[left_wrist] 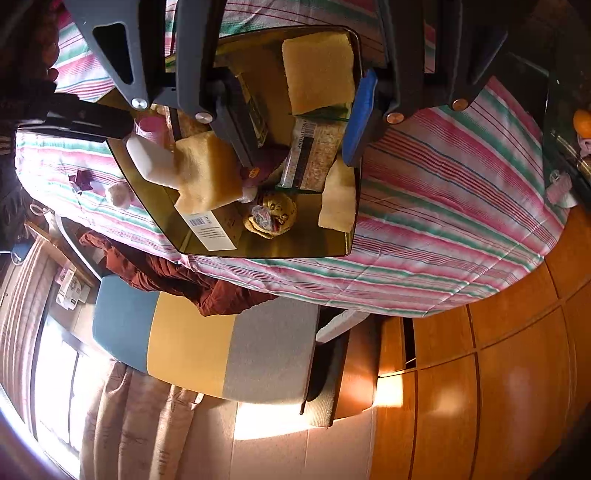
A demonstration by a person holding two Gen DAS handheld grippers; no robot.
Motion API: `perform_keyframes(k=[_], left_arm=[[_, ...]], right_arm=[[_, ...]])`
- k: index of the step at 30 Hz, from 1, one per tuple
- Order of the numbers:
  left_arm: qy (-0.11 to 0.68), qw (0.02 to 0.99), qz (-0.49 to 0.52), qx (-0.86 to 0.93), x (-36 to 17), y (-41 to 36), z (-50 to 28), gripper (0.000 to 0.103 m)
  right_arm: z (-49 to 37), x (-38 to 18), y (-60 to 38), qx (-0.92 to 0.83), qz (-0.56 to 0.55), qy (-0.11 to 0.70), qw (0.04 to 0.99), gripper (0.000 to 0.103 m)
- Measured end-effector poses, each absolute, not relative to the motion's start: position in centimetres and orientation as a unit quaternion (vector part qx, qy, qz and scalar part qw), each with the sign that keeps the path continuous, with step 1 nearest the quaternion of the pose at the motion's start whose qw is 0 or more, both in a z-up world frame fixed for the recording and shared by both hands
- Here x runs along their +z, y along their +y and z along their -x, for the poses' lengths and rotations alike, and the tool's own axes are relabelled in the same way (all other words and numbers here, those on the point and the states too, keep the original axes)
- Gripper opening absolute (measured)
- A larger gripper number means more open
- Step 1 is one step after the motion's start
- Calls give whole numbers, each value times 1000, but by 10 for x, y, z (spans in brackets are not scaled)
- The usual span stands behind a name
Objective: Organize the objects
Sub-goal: 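Open both tools to drop the cracker packet and white bar into the tray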
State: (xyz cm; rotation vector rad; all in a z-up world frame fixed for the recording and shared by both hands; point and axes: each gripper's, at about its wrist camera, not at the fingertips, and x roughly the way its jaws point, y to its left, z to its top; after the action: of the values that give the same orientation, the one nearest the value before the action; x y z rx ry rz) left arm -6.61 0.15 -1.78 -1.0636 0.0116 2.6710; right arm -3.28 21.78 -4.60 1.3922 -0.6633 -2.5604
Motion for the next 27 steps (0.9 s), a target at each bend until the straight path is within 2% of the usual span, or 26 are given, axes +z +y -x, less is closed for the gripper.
perform_keyframes(k=[8,27], left_arm=[[31,141,342,929,-7,13,47,48],[82,188,315,926,13,56,27,48]], right_arm=[[15,-32,210,-893,-428,-140,20,102],[-16,-29,285,-892,-411,-173,-72,102]])
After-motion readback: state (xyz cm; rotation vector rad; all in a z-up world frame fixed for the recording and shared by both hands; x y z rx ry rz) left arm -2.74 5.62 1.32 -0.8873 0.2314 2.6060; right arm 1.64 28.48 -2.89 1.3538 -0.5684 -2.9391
